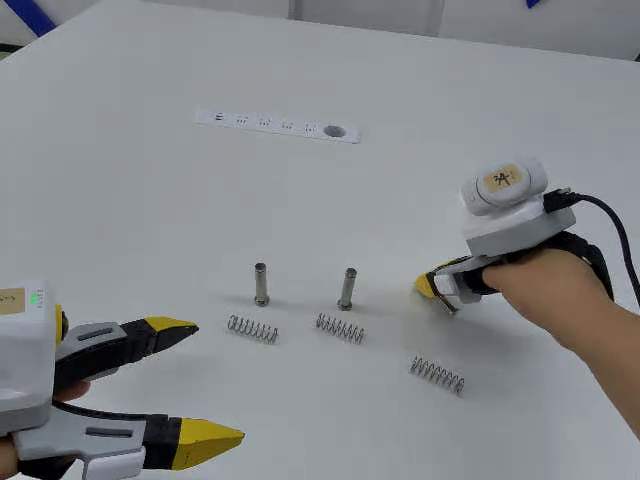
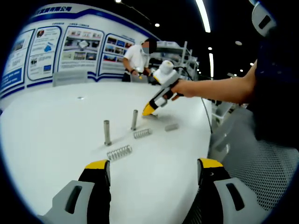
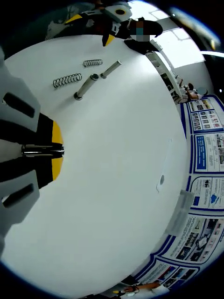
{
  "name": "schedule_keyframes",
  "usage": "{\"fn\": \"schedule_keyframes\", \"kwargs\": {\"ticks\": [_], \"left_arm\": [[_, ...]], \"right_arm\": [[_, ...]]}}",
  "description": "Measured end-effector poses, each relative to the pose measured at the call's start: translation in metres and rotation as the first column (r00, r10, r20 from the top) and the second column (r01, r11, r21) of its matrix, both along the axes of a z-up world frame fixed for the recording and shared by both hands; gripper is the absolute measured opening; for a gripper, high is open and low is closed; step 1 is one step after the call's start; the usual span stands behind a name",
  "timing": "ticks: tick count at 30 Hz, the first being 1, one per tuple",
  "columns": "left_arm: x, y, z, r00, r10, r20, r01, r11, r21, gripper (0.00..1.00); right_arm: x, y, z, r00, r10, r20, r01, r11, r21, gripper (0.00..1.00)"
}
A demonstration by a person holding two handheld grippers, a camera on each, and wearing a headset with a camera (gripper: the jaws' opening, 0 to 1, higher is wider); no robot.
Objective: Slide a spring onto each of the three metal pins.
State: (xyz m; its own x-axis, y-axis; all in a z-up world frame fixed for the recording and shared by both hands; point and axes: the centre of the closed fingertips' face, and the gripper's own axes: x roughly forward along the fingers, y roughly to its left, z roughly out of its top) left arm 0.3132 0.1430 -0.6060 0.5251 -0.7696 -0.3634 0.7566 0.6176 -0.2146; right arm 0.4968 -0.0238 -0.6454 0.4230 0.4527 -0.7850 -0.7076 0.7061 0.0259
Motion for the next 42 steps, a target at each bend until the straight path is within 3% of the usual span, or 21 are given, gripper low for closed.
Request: {"fn": "schedule_keyframes", "kwargs": {"ticks": [11,23,30,42], "left_arm": [[-0.002,-0.002,0.000,1.000,-0.016,0.003,0.016,1.000,0.012,0.77],[-0.003,-0.002,-0.001,1.000,-0.026,0.002,0.026,0.999,0.025,0.76],[-0.004,-0.002,-0.002,1.000,-0.029,0.002,0.029,0.999,0.033,0.76],[-0.003,-0.002,-0.002,1.000,-0.026,0.001,0.026,0.999,0.032,0.76]], "right_arm": [[-0.016,-0.007,0.024,0.998,-0.005,0.059,0.003,0.999,0.033,0.09],[-0.024,-0.019,0.028,0.996,-0.037,0.083,0.031,0.997,0.075,0.09],[-0.032,-0.020,0.032,0.993,-0.015,0.113,0.006,0.997,0.082,0.09],[-0.040,-0.022,0.032,0.994,-0.003,0.111,-0.006,0.997,0.077,0.09]]}}
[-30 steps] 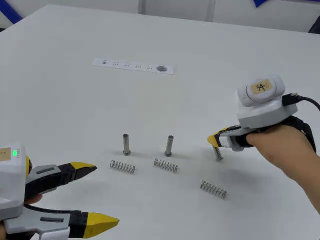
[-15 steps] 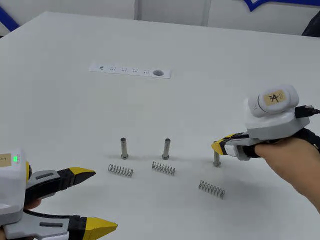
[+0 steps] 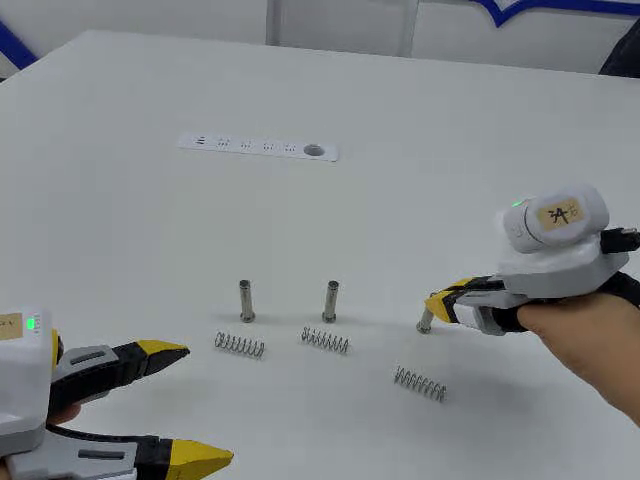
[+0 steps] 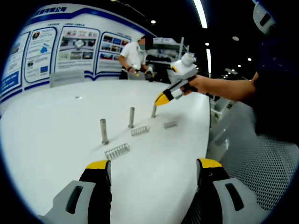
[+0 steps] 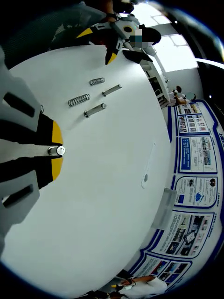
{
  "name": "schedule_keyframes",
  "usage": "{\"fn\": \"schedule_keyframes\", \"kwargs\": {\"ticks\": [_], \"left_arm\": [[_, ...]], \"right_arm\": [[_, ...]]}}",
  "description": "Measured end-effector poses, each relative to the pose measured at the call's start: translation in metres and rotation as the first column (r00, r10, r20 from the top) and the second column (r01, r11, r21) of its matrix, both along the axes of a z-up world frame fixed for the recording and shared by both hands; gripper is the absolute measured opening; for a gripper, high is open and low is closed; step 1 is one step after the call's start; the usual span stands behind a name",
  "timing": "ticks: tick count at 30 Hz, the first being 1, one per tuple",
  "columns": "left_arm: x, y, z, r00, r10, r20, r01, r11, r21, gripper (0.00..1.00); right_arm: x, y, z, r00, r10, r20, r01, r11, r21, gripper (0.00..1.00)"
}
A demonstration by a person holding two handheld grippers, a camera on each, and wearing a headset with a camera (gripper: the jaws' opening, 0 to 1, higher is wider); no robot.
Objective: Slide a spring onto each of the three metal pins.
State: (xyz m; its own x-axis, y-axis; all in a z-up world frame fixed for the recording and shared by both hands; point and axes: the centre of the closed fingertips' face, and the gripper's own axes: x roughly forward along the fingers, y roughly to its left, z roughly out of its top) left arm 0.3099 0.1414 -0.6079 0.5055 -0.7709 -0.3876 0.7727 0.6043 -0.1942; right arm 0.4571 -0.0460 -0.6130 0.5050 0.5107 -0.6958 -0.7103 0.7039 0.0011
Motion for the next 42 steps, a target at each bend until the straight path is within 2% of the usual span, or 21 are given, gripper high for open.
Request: {"fn": "schedule_keyframes", "kwargs": {"ticks": [11,21,33,38,42], "left_arm": [[0.000,0.000,0.000,1.000,0.000,0.002,0.000,1.000,-0.004,0.76],[0.000,0.000,0.000,1.000,-0.002,0.002,0.002,1.000,-0.004,0.76],[-0.001,-0.001,-0.001,1.000,-0.005,-0.002,0.005,1.000,-0.001,0.76],[-0.001,-0.001,-0.001,1.000,-0.008,-0.005,0.008,1.000,-0.001,0.76],[-0.002,-0.002,-0.002,1.000,-0.011,-0.008,0.011,1.000,0.002,0.76]], "right_arm": [[-0.002,-0.002,-0.001,1.000,0.003,0.004,-0.003,1.000,0.000,0.12],[-0.015,-0.012,-0.004,1.000,0.007,-0.006,-0.007,1.000,-0.010,0.13],[-0.044,-0.008,-0.013,0.993,0.108,-0.054,-0.109,0.994,-0.019,0.15],[-0.064,-0.007,-0.017,0.979,0.190,-0.072,-0.191,0.982,-0.009,0.16],[-0.077,-0.007,-0.027,0.965,0.248,-0.090,-0.250,0.968,-0.019,0.16]]}}
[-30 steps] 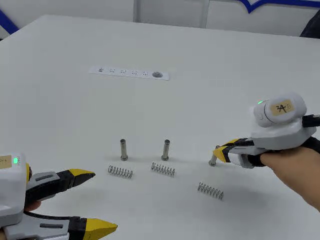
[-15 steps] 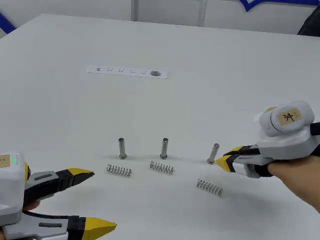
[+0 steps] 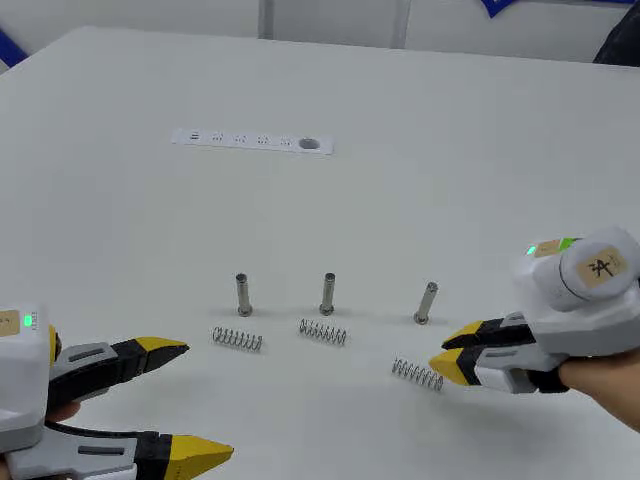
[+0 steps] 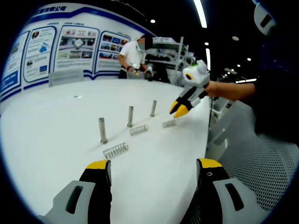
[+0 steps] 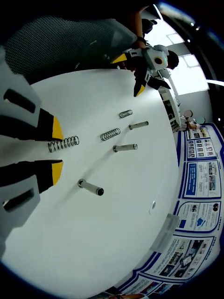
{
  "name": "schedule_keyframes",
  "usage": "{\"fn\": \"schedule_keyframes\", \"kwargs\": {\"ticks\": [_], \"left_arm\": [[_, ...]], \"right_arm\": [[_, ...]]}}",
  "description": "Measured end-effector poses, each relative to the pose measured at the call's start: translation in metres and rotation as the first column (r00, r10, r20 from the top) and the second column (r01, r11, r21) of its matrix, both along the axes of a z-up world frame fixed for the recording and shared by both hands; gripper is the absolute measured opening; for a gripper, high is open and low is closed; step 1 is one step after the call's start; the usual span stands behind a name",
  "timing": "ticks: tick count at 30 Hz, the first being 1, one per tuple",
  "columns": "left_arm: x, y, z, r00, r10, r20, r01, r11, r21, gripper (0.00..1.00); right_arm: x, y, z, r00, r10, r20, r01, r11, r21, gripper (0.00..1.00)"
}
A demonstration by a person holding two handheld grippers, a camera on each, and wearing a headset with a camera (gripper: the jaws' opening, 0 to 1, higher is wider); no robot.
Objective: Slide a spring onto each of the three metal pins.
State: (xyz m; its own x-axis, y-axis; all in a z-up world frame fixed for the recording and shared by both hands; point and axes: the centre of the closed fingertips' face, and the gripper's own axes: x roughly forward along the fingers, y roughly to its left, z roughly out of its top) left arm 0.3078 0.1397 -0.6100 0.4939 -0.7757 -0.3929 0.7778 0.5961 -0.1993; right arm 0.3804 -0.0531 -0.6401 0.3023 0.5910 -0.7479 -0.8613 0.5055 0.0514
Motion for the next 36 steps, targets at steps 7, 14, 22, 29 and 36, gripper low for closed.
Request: {"fn": "schedule_keyframes", "kwargs": {"ticks": [7,14,22,29,36], "left_arm": [[0.000,0.001,0.000,1.000,0.003,-0.001,-0.003,1.000,0.002,0.76],[0.001,0.001,0.000,1.000,0.007,-0.001,-0.007,1.000,0.001,0.76],[0.001,0.001,0.000,1.000,0.010,-0.006,-0.010,1.000,-0.001,0.75],[0.000,0.000,-0.001,1.000,0.003,-0.010,-0.003,1.000,0.002,0.75],[-0.001,0.000,-0.001,1.000,-0.001,-0.011,0.001,1.000,0.002,0.75]], "right_arm": [[-0.007,-0.001,-0.014,0.998,0.061,0.012,-0.060,0.997,-0.038,0.16],[-0.005,-0.002,-0.021,0.997,0.077,0.023,-0.076,0.996,-0.047,0.15],[-0.003,0.000,-0.023,0.995,0.093,0.043,-0.091,0.995,-0.049,0.12],[-0.005,-0.002,-0.012,0.994,0.097,0.059,-0.094,0.994,-0.060,0.12],[0.000,0.000,0.007,0.991,0.098,0.091,-0.092,0.994,-0.062,0.12]]}}
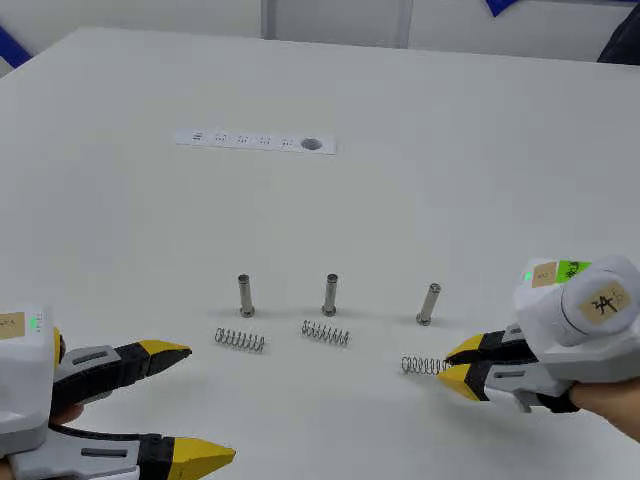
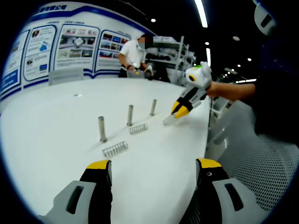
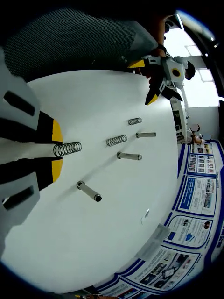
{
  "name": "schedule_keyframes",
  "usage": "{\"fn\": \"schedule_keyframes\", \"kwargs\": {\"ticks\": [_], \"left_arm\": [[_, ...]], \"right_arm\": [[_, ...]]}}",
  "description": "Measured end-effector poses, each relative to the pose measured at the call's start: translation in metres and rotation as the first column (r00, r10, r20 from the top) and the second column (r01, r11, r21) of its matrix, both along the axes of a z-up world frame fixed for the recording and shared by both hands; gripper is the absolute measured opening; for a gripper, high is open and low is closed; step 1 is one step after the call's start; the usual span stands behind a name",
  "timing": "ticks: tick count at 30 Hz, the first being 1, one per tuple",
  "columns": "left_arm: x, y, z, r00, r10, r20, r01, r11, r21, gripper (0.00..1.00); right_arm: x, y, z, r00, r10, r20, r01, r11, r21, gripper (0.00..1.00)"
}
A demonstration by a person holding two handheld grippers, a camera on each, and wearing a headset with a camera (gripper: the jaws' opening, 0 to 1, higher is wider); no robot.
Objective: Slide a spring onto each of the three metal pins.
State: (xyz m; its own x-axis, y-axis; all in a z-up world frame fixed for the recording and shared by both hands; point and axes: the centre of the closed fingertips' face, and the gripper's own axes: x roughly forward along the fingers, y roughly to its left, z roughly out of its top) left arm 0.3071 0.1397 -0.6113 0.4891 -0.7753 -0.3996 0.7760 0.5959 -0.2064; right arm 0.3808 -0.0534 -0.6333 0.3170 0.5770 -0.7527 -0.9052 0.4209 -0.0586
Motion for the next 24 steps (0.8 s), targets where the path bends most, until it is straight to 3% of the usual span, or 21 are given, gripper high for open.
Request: {"fn": "schedule_keyframes", "kwargs": {"ticks": [6,18,24], "left_arm": [[0.000,0.000,0.001,1.000,0.002,0.002,-0.002,1.000,-0.003,0.75],[0.001,0.001,0.001,1.000,0.002,0.003,-0.002,1.000,-0.007,0.74],[0.001,0.000,0.001,1.000,0.001,0.002,-0.001,1.000,-0.008,0.74]], "right_arm": [[0.002,0.005,0.010,1.000,0.013,0.017,-0.013,1.000,-0.004,0.12],[0.004,0.004,0.012,1.000,0.003,0.010,-0.003,1.000,-0.005,0.12],[0.006,0.005,0.026,1.000,-0.006,0.013,0.006,1.000,0.006,0.12]]}}
